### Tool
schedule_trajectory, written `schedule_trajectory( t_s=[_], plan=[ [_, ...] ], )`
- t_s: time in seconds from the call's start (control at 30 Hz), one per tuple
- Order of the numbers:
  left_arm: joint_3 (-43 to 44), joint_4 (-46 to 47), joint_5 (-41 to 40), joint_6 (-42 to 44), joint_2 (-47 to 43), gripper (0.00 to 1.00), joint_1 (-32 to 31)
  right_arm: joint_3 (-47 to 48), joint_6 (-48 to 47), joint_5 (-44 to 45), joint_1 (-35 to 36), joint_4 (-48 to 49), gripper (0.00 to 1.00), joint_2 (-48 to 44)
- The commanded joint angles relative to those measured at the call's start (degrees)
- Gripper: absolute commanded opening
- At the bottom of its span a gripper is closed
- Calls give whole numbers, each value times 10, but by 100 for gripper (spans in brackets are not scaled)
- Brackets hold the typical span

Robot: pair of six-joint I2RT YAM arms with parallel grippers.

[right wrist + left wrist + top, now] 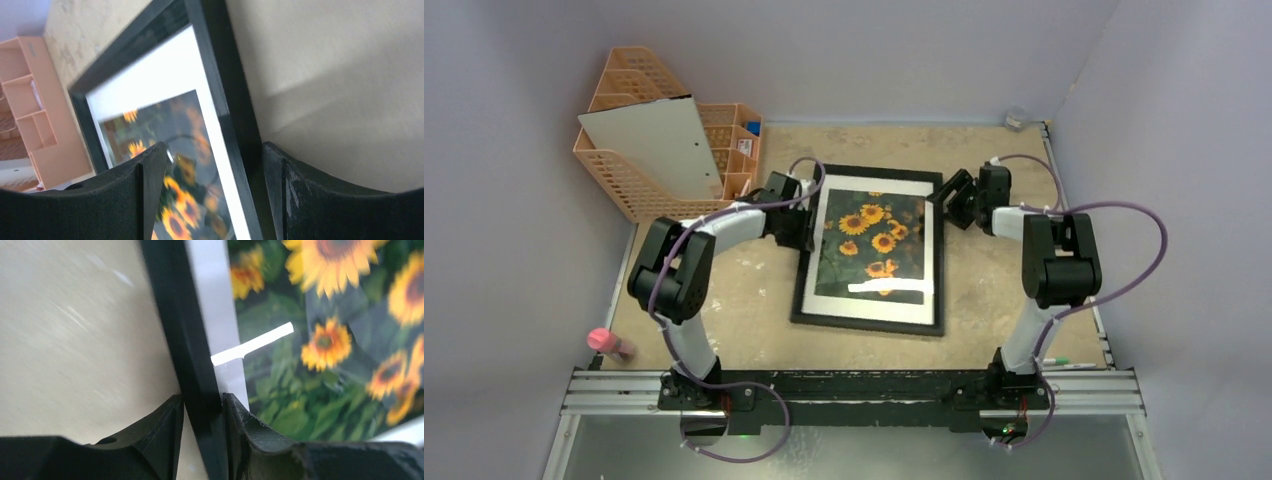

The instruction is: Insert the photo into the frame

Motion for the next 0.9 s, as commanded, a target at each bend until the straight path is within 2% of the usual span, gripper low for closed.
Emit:
schedule_trajectory(
  t_s=[0.0, 0.17, 0.27, 0.4, 0.5, 0.63, 0.7, 0.87],
  plan=[
    [-85, -2, 122, -51, -80, 35, -65, 81, -19, -71, 13, 37, 72, 66],
    [-136, -16, 88, -68, -161, 38, -76, 170, -37, -87, 13, 8, 73, 112],
    [-122, -49, 38, -60, -185, 48, -75, 230, -51, -60, 10, -45, 73, 114],
    [-56, -99, -60, -49, -195, 61, -74, 284, -48, 34, -1, -160, 74, 75],
    [-6, -102, -106, -38, -194, 69, -74, 253, -43, 104, -3, -200, 76, -4],
    [76, -76, -121, -22, -148, 78, -67, 175, -27, 160, -3, -258, 82, -114],
    [133, -72, -116, -15, -99, 79, -59, 130, -18, 161, -3, -295, 88, -161],
    [292, -66, -82, 2, 47, 80, -40, -5, -36, 92, -3, -338, 91, -304]
  ],
)
